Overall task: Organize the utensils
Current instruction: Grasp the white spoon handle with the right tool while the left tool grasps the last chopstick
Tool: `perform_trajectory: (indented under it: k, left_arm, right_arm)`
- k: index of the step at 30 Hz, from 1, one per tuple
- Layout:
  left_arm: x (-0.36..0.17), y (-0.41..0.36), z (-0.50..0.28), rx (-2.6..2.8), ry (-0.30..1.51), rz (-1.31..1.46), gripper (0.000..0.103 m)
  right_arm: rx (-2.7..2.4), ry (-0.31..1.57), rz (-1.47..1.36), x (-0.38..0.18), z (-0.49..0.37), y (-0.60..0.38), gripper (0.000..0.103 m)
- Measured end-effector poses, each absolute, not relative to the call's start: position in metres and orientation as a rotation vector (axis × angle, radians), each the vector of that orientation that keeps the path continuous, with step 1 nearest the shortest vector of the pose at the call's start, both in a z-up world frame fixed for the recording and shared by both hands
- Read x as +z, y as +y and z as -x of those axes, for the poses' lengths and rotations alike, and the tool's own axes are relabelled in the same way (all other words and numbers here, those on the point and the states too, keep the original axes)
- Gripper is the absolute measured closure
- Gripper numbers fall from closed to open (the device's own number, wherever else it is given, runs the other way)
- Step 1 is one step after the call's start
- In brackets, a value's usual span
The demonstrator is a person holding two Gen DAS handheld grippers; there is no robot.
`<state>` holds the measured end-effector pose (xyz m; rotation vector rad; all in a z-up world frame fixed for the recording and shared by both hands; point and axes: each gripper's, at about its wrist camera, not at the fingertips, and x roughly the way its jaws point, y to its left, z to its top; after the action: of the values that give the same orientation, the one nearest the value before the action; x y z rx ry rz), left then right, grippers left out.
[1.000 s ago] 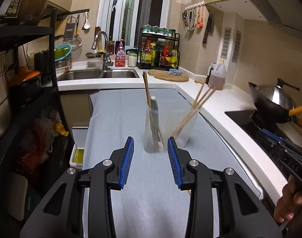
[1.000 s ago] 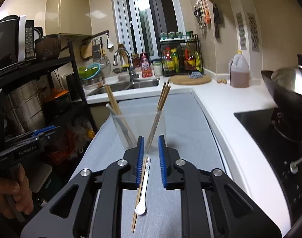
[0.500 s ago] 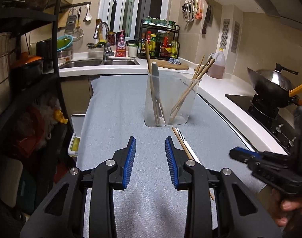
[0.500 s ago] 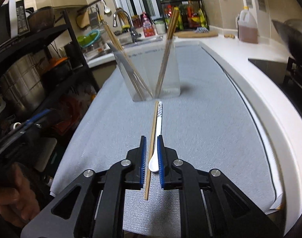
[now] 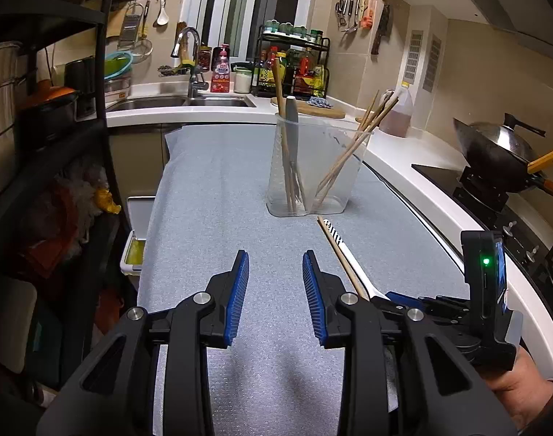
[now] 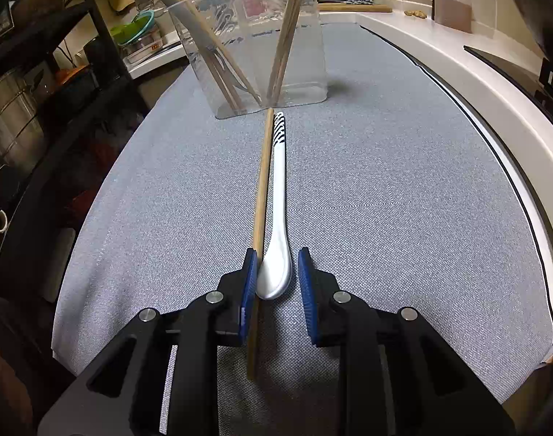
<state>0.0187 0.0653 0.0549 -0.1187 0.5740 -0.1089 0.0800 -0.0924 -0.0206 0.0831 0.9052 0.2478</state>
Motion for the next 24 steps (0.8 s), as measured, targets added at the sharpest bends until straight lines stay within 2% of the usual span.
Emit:
perform_trajectory:
  k: [3,5,8,24]
  left_arm:
    - [0.051,0.063,-0.019,-0.120,0.584,0.117,0.072]
    - [0.049,0.063,-0.020,-0.126,0.593,0.120,0.072]
    - [0.046,0.062,-0.022,-0.129,0.605,0.125,0.072]
    - [-0.016,0.001,-0.047,-0.175,0.798,0.140,0.072]
  right_arm:
    - [0.243,0.906,-0.109,-0.021,-0.079,-0.095,0.084]
    - [0.236,0.901,-0.121,-0.021,-0.077,-0.098,0.092]
    - [0.230,0.902,-0.153,-0.022,-0.074,-0.104,0.094]
    - [0.153,0.835,-0.197,-0.023,-0.044,-0.163,0.095]
